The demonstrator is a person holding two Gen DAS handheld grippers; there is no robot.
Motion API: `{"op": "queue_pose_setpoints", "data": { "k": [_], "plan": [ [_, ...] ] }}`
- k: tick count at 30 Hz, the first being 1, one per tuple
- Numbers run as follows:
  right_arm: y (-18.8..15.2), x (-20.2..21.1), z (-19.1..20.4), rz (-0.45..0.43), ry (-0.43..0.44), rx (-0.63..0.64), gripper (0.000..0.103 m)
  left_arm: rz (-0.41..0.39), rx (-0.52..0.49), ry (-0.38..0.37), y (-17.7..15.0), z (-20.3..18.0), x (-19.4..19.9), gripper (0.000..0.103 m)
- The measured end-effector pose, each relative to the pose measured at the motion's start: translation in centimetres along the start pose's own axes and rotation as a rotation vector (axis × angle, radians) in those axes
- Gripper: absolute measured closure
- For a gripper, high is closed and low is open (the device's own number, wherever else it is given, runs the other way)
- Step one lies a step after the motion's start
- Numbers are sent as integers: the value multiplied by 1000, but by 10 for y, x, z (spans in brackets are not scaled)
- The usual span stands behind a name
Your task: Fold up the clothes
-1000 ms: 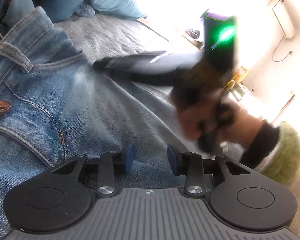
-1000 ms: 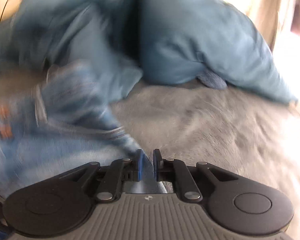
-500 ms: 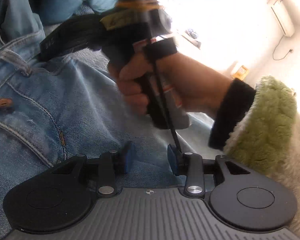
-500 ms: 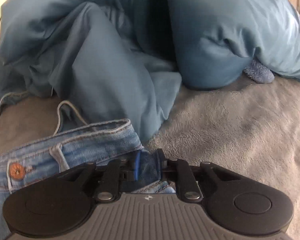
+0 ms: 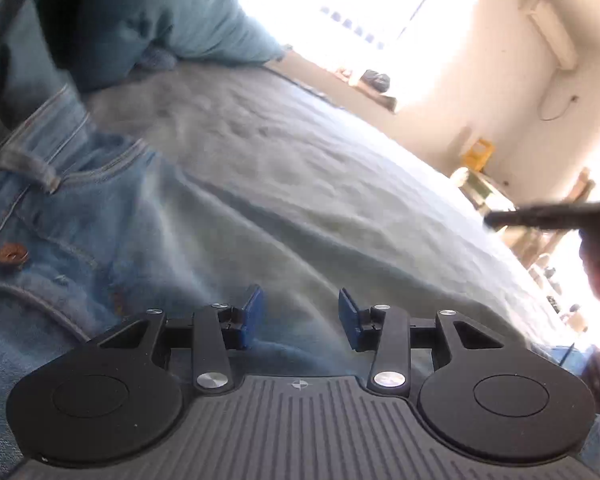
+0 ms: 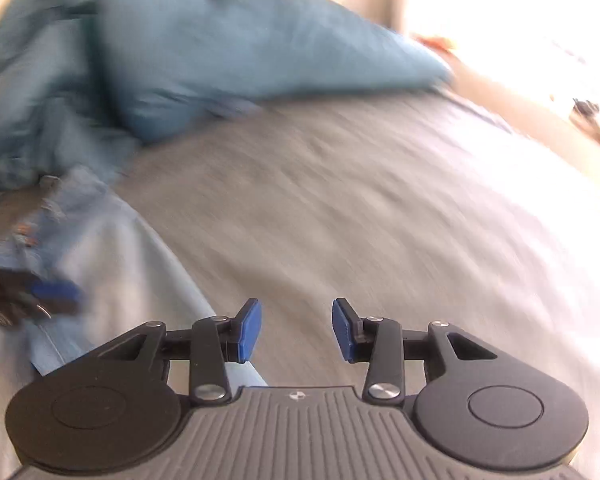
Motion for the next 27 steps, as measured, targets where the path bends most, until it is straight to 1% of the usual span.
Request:
{"op": "queue_pose_setpoints", "data": {
  "k": [2, 4, 5, 7, 8, 10, 12, 13, 15, 17, 19, 21, 23, 24, 26, 27],
  "plan": [
    [-31, 1, -19, 18, -12, -87, 61, -8, -16, -49, 1, -9, 1, 60],
    [-60, -1, -24, 33, 7, -113, 62, 16, -33, -82, -2, -14, -5, 60],
    [-73, 1, -24, 31, 22, -105, 63, 35, -40, -78, -7, -16, -8, 60],
    [-96, 0, -12, 29, 69, -53, 65, 68, -57, -49, -20, -16, -12, 60],
    [-109, -2, -3, 46, 65, -10, 65, 76, -58, -41, -24, -18, -12, 60],
    [-134, -14, 16, 92, 15, 116, 65, 84, -54, -42, -19, -19, -16, 60],
    [-146, -15, 31, 70, -49, 225, 64, 84, -54, -43, -22, -22, -11, 60],
    [-144, -12, 35, 72, -66, 259, 65, 84, -54, -42, -24, -24, -6, 60],
    [-133, -6, 34, 75, -66, 272, 65, 86, -55, -41, -26, -26, -2, 60],
    [-117, -3, 25, 42, -63, 255, 62, 85, -56, -42, -26, -28, 1, 60],
    [-100, 1, 7, 8, -15, 179, 60, 85, -56, -43, -26, -29, 2, 60],
    [-87, -2, -16, -18, 44, 70, 60, 85, -55, -44, -26, -29, 3, 60],
    [-82, -15, -35, 6, 119, -30, 60, 86, -54, -46, -27, -28, 2, 60],
    [-82, -22, -40, 17, 144, -55, 60, 86, -53, -46, -27, -28, 2, 60],
    [-87, -36, -40, 79, 192, -59, 60, 88, -51, -47, -27, -27, 1, 60],
    [-91, -42, -39, 103, 195, -48, 60, 88, -51, -48, -27, -27, 1, 60]
  ]
}}
Point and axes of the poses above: each gripper's, at about its wrist camera, not at the fingertips, and x roughly against the way its jaws point, z to its left, y to its top, the point moved 4 cm from there along -x, roughly the way its jaws point, and after that the axes turned 9 degrees about y, right-handed, at the moved point
